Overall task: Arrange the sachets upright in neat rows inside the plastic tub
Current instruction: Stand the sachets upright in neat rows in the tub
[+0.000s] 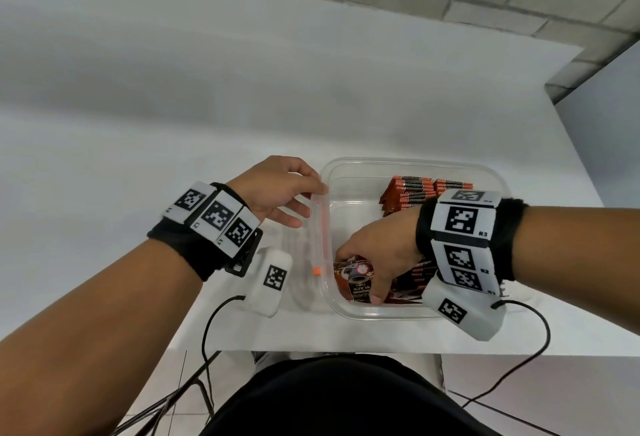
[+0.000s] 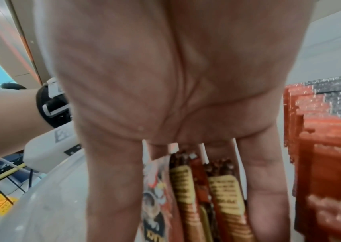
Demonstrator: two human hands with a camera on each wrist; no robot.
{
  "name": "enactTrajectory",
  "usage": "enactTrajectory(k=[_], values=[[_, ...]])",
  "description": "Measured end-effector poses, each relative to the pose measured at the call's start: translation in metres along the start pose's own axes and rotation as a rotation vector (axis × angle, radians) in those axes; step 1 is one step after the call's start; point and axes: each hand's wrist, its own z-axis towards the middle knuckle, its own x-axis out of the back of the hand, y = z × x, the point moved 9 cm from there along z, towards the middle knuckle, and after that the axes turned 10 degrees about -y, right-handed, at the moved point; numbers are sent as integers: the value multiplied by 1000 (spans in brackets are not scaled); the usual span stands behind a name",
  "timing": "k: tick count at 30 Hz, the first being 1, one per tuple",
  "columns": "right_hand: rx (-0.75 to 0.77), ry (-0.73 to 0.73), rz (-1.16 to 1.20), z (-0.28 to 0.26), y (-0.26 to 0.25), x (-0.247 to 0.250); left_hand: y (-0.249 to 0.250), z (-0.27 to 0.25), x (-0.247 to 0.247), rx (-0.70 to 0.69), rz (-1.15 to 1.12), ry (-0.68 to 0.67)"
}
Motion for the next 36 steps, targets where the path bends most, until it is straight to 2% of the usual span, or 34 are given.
enactTrajectory(k=[12,18,24,28,30,36], values=[[-28,45,-20,5,2,-1,-1,1,0,0,0,1],[-47,163,-12,8,9,9,0,1,0,5,21,-3],[-30,145,-8,9,10,6,0,0,1,1,32,2],[44,212,135,-3,15,16,2,-1,4,-18,44,36],[78,264,218,-14,21,22,7,-4,9,-52,50,94],[202,465,672,-54,63,30,48,-25,25,-260,-119,248]])
